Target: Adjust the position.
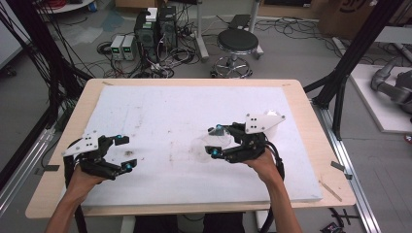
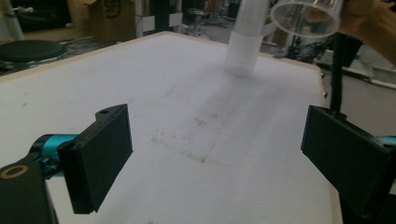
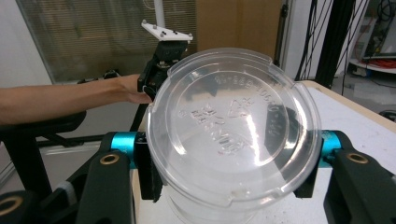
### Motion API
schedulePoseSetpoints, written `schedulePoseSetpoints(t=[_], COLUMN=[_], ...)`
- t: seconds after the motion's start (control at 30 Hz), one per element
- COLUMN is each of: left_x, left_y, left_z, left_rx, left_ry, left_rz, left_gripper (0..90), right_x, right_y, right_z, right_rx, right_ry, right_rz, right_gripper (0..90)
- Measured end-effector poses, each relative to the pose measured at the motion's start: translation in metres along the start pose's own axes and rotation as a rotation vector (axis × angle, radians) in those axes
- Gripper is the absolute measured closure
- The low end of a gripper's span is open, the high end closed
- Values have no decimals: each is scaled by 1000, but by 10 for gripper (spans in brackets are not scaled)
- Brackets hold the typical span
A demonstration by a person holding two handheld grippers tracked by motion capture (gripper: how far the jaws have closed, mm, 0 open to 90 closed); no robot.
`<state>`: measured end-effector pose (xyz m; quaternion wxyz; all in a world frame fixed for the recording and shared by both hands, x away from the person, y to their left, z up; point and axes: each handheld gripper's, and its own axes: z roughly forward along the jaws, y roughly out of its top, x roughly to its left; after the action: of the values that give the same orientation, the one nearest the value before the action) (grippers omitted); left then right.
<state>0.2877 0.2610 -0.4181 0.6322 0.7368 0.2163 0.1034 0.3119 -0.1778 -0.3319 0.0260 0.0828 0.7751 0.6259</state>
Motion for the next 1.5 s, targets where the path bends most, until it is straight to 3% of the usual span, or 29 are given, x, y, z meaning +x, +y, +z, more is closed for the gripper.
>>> schedulePoseSetpoints(t=[0.3, 0.5, 0.83, 1.2, 1.5], left_x=[-9, -17, -36, -54, -57], left_y=[31, 41, 57, 64, 63], left_z=[27, 48, 101, 135, 142], left_rx=[-55, -63, -56, -54, -60], left_ry=[-171, -222, -325, -378, -378], left_rz=[77, 95, 138, 163, 182], left_gripper=[86, 86, 87, 94, 170], right_x=[-1, -1, -3, -2, 0], right_y=[2, 2, 1, 0, 0], right_z=[6, 9, 19, 22, 24], right_rx=[-4, -13, -35, -34, -36], right_ry=[29, 53, 89, 96, 112], right_rz=[-7, -5, 8, 11, 5], right_gripper=[426, 431, 432, 432, 432])
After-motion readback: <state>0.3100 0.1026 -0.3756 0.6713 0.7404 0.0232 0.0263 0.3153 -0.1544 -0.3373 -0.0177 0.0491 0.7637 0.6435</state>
